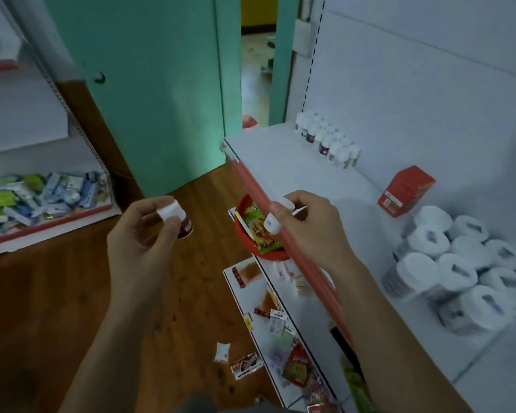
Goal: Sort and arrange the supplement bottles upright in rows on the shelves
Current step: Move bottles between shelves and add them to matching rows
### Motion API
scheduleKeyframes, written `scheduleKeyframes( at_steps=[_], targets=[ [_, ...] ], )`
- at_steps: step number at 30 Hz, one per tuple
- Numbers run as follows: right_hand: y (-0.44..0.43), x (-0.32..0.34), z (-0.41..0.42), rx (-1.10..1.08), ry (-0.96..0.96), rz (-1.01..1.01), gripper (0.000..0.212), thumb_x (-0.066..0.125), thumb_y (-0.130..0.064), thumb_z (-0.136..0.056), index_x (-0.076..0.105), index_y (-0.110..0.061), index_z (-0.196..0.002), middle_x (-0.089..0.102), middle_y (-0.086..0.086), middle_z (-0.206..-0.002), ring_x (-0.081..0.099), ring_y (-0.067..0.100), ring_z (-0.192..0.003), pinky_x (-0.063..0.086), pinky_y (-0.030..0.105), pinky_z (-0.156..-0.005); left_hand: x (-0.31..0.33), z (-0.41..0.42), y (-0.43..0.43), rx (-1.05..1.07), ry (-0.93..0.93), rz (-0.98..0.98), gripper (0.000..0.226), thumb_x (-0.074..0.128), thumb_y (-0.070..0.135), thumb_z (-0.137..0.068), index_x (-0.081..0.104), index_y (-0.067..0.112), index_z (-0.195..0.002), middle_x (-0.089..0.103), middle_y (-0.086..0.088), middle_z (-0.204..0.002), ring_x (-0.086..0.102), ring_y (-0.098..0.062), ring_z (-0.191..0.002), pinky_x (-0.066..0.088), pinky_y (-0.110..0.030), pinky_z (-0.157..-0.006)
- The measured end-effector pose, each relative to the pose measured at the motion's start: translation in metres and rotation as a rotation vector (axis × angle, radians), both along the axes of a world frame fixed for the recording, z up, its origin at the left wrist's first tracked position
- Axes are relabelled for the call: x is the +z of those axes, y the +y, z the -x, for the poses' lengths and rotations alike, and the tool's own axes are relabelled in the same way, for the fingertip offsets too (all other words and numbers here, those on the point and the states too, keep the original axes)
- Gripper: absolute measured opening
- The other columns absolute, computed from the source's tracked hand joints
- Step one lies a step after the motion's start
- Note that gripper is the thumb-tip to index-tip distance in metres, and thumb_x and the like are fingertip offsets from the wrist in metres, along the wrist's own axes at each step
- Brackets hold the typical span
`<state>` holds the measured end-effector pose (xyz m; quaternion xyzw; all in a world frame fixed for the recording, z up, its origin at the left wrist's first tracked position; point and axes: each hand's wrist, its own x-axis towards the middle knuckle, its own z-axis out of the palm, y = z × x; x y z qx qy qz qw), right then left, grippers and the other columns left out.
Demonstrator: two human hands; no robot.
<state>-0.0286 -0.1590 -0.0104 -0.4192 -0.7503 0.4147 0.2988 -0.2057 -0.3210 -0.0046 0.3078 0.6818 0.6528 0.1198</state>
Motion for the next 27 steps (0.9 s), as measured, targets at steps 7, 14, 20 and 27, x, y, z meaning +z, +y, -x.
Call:
scheduleKeyframes(
  at_steps=[7, 14, 20, 27],
  targets=[
    [0.091, -0.022, 0.011, -0.317, 0.098, 0.009, 0.015, 0.068, -0.037, -0.093, 0.072, -0.022, -0.092, 0.074, -0.010, -0.085, 0.068, 0.006, -0.077, 0.047, 0.015, -0.067, -0.025, 0.066, 0.150, -0.227, -0.030, -0.039, 0.020, 0.063, 0.008, -0.097, 0.066, 0.017, -0.115, 0.071, 0.010, -0.105, 0.070, -0.007, -0.100, 0.058, -0.021, -0.082],
    [0.166, -0.052, -0.006, -0.960, 0.074, -0.044, 0.032, 0.080, -0.029, -0.085, 0.059, -0.025, -0.110, 0.066, -0.012, -0.091, 0.064, 0.003, -0.073, 0.047, 0.010, -0.063, -0.052, 0.080, 0.324, -0.784, 0.135, 0.061, 0.020, 0.068, 0.003, -0.093, 0.068, 0.018, -0.107, 0.070, 0.016, -0.100, 0.068, -0.001, -0.097, 0.055, -0.013, -0.076],
    [0.227, -0.073, 0.012, -1.191, -0.039, -0.237, 0.015, 0.078, -0.012, -0.085, 0.064, -0.015, -0.089, 0.067, -0.005, -0.079, 0.061, 0.003, -0.068, 0.043, 0.007, -0.062, -0.056, 0.086, 0.404, -1.177, 0.224, 0.093, 0.024, 0.070, 0.003, -0.092, 0.068, 0.020, -0.110, 0.069, 0.005, -0.107, 0.066, -0.009, -0.104, 0.055, -0.016, -0.080],
    [0.238, -0.079, 0.033, -1.218, -0.113, -0.307, 0.035, 0.070, 0.003, -0.084, 0.068, -0.014, -0.114, 0.066, 0.001, -0.108, 0.063, 0.010, -0.080, 0.045, 0.005, -0.073, -0.054, 0.081, 0.436, -1.400, 0.152, 0.071, 0.026, 0.070, 0.001, -0.090, 0.067, 0.019, -0.109, 0.069, 0.010, -0.105, 0.066, -0.003, -0.101, 0.053, -0.012, -0.076]
  ],
)
